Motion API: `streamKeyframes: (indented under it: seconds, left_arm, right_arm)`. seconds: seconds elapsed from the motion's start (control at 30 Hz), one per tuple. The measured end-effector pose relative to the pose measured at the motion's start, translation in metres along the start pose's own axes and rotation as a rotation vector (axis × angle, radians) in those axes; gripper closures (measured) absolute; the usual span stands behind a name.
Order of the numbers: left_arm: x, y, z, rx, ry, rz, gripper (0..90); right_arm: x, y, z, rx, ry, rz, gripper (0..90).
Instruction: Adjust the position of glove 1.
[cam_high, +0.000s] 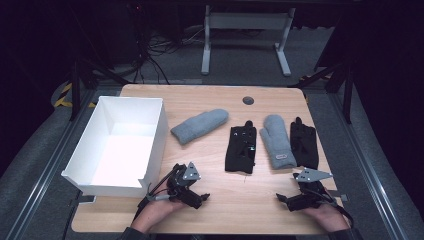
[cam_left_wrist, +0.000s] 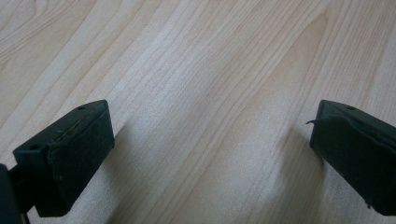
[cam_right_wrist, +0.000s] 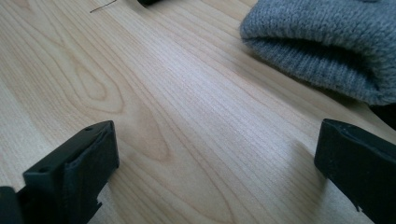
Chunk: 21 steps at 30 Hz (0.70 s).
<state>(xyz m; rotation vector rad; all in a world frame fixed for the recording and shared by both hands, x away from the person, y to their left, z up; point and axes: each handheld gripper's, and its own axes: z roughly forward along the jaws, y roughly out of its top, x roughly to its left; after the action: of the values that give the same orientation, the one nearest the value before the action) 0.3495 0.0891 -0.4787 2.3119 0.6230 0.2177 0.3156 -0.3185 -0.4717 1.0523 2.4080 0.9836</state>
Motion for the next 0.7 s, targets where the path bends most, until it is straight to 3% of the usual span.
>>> streamKeyframes:
  seconds: [0.2, 0.37, 0.5, 0.7]
  left_arm:
    - [0.000, 0.000, 0.000, -0.001, -0.001, 0.003, 0.2]
    - [0.001, 0.000, 0.000, 0.000, -0.004, 0.008, 0.1]
    - [0.001, 0.000, 0.000, -0.001, -0.008, 0.010, 0.2]
    - [0.002, 0.000, 0.000, 0.000, -0.015, 0.016, 0.1]
  right_arm:
    - [0.000, 0.000, -0.001, 0.005, -0.003, 0.003, 1.9]
    - [-0.001, 0.007, -0.012, 0.034, -0.011, 0.040, 18.4]
    - [0.000, 0.017, -0.024, -0.004, -0.014, 0.066, 27.4]
    - [-0.005, 0.034, -0.026, -0.027, -0.040, 0.076, 33.8]
